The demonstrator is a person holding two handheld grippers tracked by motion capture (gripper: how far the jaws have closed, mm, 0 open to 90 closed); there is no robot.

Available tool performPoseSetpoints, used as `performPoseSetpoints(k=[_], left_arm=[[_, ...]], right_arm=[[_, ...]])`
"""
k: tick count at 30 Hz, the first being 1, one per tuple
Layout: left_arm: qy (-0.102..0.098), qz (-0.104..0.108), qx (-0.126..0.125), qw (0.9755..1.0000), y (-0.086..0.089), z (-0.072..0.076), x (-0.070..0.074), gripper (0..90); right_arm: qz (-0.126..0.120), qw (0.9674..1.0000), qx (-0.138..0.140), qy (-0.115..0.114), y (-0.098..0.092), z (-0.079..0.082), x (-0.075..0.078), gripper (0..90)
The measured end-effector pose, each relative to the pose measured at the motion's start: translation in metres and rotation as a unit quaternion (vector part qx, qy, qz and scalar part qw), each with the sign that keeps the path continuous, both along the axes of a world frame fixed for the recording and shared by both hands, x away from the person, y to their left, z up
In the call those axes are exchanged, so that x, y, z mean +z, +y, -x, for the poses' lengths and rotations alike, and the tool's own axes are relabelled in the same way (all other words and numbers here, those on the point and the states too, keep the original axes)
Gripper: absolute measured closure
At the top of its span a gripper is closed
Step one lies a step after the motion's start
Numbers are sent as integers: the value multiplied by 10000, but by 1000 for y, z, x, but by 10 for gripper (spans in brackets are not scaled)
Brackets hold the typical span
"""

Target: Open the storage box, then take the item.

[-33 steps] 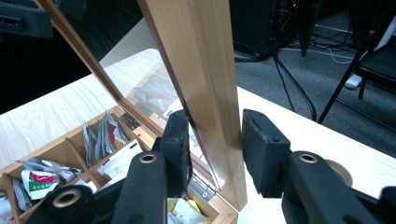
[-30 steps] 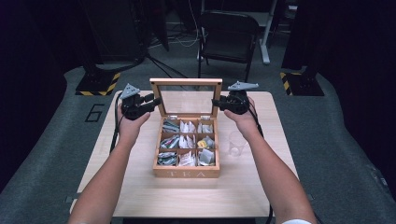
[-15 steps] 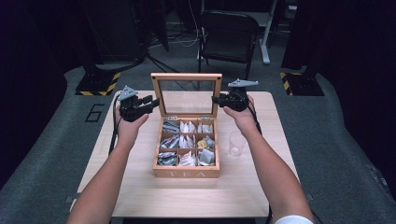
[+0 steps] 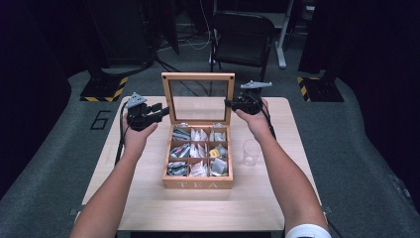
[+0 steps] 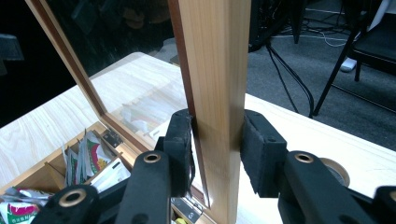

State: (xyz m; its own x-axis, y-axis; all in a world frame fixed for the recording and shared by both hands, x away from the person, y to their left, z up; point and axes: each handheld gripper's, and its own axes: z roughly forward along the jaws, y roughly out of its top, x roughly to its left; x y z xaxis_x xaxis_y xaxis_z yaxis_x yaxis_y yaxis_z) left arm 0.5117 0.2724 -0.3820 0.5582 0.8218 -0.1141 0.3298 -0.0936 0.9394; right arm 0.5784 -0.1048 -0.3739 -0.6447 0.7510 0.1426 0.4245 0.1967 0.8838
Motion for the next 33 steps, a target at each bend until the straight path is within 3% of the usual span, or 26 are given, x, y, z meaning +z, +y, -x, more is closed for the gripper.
performPoseSetpoints(k=[16,33], left_arm=[[1,37,-10,10000,5,2,-2,565],[71,74,45,9999,10,3,-7,564]], right_arm=[[8,9998,-107,196,2,-12,1,656],[-92,9993,-277,213,3,-20,-3,656]])
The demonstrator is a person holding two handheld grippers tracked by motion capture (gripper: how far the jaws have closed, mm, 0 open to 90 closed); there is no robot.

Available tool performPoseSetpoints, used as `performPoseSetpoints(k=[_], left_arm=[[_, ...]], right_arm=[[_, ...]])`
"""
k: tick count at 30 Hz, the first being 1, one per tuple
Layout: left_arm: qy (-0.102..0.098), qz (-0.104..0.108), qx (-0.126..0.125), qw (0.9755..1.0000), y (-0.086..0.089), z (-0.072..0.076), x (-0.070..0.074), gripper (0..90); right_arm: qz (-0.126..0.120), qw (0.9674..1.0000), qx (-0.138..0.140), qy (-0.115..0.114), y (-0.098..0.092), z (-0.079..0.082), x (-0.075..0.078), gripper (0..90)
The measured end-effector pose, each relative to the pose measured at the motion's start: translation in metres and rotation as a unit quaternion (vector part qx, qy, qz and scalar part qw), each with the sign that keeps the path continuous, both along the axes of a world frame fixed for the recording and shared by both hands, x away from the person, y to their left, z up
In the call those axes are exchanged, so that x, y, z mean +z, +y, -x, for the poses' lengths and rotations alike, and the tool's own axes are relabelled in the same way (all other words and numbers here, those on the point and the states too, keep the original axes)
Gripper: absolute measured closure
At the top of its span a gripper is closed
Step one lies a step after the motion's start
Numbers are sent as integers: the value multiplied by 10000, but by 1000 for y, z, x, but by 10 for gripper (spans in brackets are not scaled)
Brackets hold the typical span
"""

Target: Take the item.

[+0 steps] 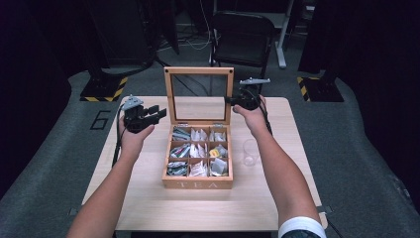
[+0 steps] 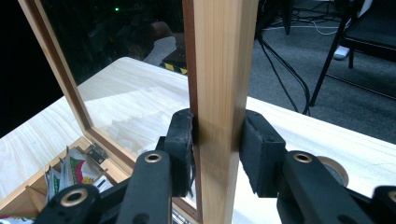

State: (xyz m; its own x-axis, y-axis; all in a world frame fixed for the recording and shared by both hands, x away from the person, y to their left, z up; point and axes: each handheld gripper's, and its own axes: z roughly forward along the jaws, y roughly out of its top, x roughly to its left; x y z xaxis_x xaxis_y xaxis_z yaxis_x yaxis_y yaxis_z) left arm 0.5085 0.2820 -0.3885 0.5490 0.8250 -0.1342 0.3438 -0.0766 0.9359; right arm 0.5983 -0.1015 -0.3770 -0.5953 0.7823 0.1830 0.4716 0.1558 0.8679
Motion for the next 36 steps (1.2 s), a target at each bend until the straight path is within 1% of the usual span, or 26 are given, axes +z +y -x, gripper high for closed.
performPoseSetpoints(k=[5,10,11,12,16,19,22,26,27,29,31,34,36], left_arm=[[-5,-23,-20,10000,-1,1,-1,564],[8,-16,-9,10000,0,1,-1,563],[35,-1,-1,10000,1,1,-2,562],[54,-14,6,10000,1,0,-3,560],[43,-35,21,10000,1,1,-3,554],[71,-67,34,9999,1,2,-3,553],[61,-66,42,10000,2,2,-3,552],[85,-46,40,9999,2,3,-2,552],[105,-56,56,9999,2,3,-2,552],[113,-47,71,9999,2,4,-2,552],[105,-63,72,9999,4,5,0,552],[109,-66,79,9999,5,6,0,550],[102,-68,84,9999,6,7,1,549]], right_arm=[[-11,10000,-57,-3,1,-1,-1,645],[89,9999,-78,18,1,-1,-3,609],[86,9999,-117,76,1,-1,-3,595],[134,9998,-156,83,0,-1,-3,591],[242,9996,-141,21,-3,3,-2,586],[242,9996,-141,-27,-6,6,-1,581],[311,9993,-187,-18,-7,10,0,571],[304,9994,-143,-88,-9,16,3,571],[344,9992,-74,-195,-9,22,6,571],[411,9989,9,-245,-9,27,8,566],[458,9985,107,-268,-8,33,10,565],[371,9987,300,-197,-6,42,11,549],[366,9983,385,-259,-6,49,12,543]])
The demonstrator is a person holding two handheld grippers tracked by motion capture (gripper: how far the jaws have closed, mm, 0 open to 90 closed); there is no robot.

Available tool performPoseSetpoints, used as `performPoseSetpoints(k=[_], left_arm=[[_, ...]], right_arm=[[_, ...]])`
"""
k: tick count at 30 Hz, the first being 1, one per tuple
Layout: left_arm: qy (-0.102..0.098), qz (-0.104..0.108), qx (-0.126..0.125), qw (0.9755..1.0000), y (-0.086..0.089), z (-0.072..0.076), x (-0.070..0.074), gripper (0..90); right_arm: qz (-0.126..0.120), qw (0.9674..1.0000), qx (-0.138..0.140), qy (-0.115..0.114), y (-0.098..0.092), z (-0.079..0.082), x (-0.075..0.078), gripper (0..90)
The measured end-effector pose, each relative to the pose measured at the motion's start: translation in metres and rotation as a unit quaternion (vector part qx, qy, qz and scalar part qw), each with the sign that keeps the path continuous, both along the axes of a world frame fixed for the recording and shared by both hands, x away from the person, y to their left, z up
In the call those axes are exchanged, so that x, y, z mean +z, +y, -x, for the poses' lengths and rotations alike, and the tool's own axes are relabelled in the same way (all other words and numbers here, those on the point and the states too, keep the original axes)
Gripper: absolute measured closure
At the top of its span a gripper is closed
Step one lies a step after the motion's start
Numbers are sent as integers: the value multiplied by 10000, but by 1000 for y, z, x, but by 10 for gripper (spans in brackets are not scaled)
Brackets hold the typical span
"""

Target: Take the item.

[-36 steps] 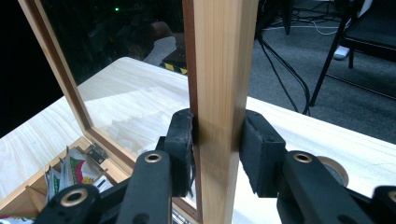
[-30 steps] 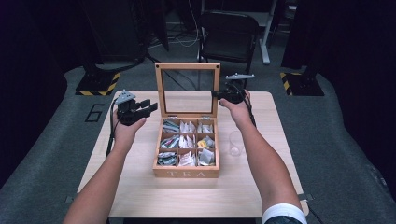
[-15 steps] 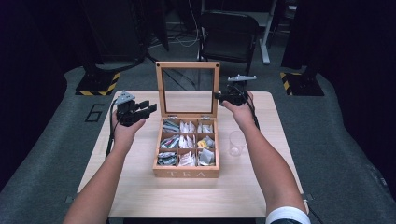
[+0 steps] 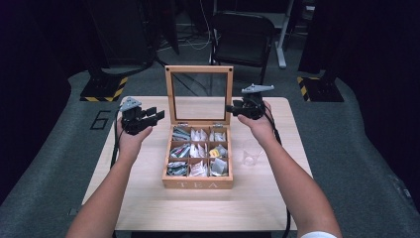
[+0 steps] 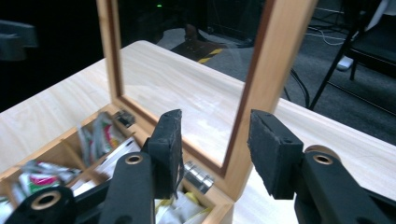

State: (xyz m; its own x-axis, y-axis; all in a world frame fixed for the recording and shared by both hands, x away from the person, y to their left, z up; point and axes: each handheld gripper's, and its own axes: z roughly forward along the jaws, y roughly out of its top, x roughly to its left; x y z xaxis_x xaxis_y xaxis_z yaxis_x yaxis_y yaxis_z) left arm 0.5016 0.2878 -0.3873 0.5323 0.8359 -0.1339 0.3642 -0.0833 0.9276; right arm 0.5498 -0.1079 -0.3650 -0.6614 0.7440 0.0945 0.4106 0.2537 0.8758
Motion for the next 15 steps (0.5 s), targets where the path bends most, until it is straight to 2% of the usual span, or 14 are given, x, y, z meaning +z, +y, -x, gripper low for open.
performPoseSetpoints(k=[5,10,15], left_arm=[[-22,23,7,10000,1,2,1,549],[-8,1,-30,10000,2,3,2,544],[10,20,-28,10000,3,5,4,541]], right_arm=[[-77,10000,41,-35,-2,12,1,539],[-53,10000,44,-45,-3,22,2,530],[22,9997,182,-148,-2,35,2,533]])
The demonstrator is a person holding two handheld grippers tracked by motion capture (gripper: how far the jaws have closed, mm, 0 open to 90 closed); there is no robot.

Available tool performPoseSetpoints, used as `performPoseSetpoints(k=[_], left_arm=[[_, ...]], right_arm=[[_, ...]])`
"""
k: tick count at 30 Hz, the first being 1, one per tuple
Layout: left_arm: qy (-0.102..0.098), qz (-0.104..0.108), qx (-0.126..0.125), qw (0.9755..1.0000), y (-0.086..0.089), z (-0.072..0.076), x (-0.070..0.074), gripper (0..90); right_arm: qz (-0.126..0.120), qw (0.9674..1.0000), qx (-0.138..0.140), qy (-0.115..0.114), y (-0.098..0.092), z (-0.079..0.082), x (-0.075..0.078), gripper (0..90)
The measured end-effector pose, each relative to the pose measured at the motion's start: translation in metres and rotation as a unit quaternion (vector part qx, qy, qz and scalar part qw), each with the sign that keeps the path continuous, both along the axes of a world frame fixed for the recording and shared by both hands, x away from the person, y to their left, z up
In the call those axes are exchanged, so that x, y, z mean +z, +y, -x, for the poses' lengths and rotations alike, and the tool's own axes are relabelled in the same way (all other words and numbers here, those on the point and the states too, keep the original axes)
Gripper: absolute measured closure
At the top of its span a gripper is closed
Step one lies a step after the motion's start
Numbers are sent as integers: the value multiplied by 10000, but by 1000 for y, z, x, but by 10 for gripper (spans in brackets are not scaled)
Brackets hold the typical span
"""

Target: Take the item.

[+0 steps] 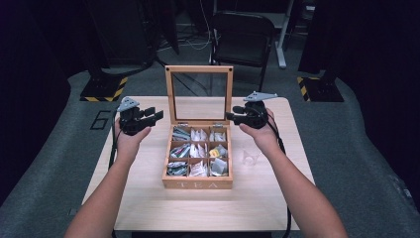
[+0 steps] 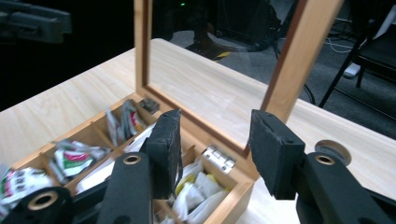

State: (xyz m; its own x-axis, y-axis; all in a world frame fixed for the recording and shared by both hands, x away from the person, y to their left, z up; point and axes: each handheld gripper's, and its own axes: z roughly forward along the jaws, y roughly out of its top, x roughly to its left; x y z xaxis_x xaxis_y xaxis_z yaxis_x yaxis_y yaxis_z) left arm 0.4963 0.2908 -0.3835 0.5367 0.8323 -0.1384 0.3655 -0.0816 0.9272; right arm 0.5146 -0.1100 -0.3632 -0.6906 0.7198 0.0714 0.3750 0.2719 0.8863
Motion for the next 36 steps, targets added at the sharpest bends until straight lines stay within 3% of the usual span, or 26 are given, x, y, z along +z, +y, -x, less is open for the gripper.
performPoseSetpoints(k=[19,28,33,36], left_arm=[[-74,1,-63,10000,-2,8,6,538],[-111,0,-105,9999,-5,10,7,537],[-95,16,-94,9999,-5,10,7,536],[-89,41,-80,9999,-5,11,7,536]], right_arm=[[294,9993,244,-39,6,45,-17,587],[284,9991,317,0,6,61,-33,610],[68,9991,394,148,5,67,-42,632],[143,9990,391,163,6,71,-49,639]])
